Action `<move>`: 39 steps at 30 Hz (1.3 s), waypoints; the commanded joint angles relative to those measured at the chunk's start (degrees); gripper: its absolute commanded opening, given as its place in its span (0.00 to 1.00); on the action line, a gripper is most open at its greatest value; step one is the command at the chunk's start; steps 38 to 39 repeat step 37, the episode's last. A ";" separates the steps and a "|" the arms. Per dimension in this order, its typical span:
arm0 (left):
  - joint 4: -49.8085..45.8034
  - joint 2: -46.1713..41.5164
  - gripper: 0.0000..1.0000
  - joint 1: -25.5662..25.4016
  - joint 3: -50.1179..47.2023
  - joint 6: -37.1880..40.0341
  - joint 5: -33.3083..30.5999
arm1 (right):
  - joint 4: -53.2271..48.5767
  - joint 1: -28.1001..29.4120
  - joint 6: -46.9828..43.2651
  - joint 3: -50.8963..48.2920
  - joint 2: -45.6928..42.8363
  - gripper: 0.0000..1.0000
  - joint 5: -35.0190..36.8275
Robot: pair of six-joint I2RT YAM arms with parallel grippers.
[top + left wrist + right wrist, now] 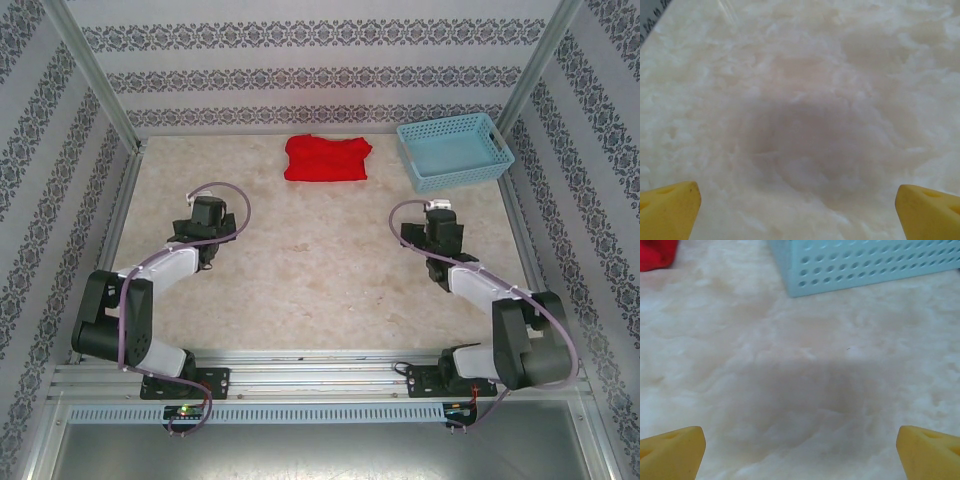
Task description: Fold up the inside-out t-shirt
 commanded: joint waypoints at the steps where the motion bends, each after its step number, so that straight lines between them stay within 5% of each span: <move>1: 12.88 -0.48 1.00 0.37 -0.73 6.78 1.42 | 12.77 -0.74 -4.89 -2.23 0.84 0.98 0.62; 9: 23.29 -4.94 1.00 2.14 -9.83 15.76 4.66 | 26.74 -7.22 -4.74 -7.74 1.78 0.98 -13.94; 11: 25.43 -4.46 1.00 2.64 -11.53 16.47 2.07 | 31.33 -7.62 -4.68 -8.09 5.00 0.98 -14.62; 17: 44.16 4.24 1.00 5.76 -17.44 13.99 9.97 | 33.69 -8.16 -4.40 -7.41 9.30 0.98 -15.38; 22: 46.41 4.33 1.00 7.62 -19.90 12.53 14.52 | 34.56 -7.16 -4.41 -7.71 9.50 0.98 -11.61; 24: 56.63 7.27 1.00 7.94 -22.98 13.39 15.24 | 34.45 -7.24 -4.39 -7.66 9.54 0.98 -11.74; 26: 51.14 5.77 1.00 8.03 -21.53 11.76 12.90 | 34.35 -7.30 -4.33 -7.62 9.45 0.98 -11.79; 39: 52.85 6.59 1.00 7.94 -21.52 11.70 11.57 | 34.00 -7.20 -4.34 -7.37 9.59 0.98 -11.78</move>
